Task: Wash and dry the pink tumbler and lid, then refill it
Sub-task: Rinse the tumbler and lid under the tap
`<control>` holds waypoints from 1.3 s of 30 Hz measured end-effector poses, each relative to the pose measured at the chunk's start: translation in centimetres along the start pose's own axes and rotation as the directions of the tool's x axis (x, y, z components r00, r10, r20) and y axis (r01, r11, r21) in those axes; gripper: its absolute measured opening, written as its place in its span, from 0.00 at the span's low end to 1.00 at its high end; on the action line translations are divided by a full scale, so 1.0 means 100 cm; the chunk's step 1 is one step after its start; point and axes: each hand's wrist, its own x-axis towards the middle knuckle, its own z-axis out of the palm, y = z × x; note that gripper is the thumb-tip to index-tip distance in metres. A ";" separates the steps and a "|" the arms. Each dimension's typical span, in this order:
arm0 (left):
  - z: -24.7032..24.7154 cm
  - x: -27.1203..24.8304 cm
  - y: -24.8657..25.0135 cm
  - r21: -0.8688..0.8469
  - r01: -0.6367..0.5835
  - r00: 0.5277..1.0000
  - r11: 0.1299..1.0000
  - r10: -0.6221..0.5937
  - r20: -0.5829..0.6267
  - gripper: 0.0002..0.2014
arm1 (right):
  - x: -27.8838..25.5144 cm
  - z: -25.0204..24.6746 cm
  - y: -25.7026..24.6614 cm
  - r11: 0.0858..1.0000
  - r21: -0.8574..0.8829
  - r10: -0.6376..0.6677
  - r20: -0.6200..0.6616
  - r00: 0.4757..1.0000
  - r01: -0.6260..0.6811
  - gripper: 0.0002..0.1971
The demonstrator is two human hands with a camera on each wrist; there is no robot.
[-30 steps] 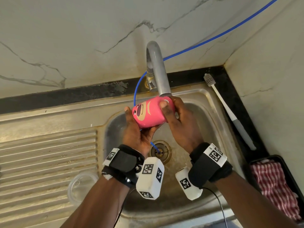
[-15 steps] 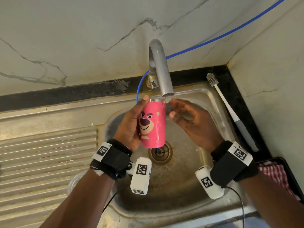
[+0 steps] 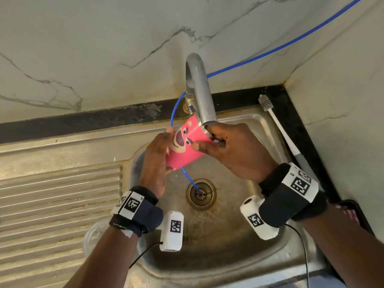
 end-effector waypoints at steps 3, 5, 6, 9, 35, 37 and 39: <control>0.002 -0.001 -0.005 -0.190 0.069 0.996 0.979 -0.077 -0.036 0.27 | -0.004 0.008 -0.010 0.998 -0.065 -0.007 -0.074 0.997 0.002 0.06; 0.002 0.004 -0.003 -0.246 0.031 0.996 0.969 -0.051 -0.075 0.30 | -0.008 0.013 -0.016 0.992 -0.119 -0.055 -0.075 0.996 0.046 0.07; 0.002 0.007 0.000 -0.238 0.011 0.995 0.971 -0.033 -0.089 0.32 | -0.010 0.014 -0.015 0.991 -0.122 -0.068 -0.043 0.997 0.063 0.12; 0.000 0.016 0.005 -0.167 0.008 0.995 0.986 -0.025 -0.097 0.22 | -0.010 0.010 -0.004 0.979 -0.176 -0.071 0.197 0.978 0.107 0.24; 0.008 0.019 0.004 -0.120 -0.013 0.959 0.993 -0.022 -0.283 0.10 | 0.013 0.023 -0.003 0.937 0.085 0.250 0.520 0.817 -0.340 0.27; 0.003 0.019 0.009 -0.068 0.070 0.959 0.995 -0.086 -0.269 0.11 | 0.012 0.020 -0.002 0.973 0.008 0.194 0.519 0.832 -0.232 0.27; -0.002 0.016 0.014 -0.009 0.195 0.961 0.981 -0.193 -0.198 0.13 | 0.015 0.015 0.006 0.952 -0.296 0.091 0.528 0.844 0.082 0.30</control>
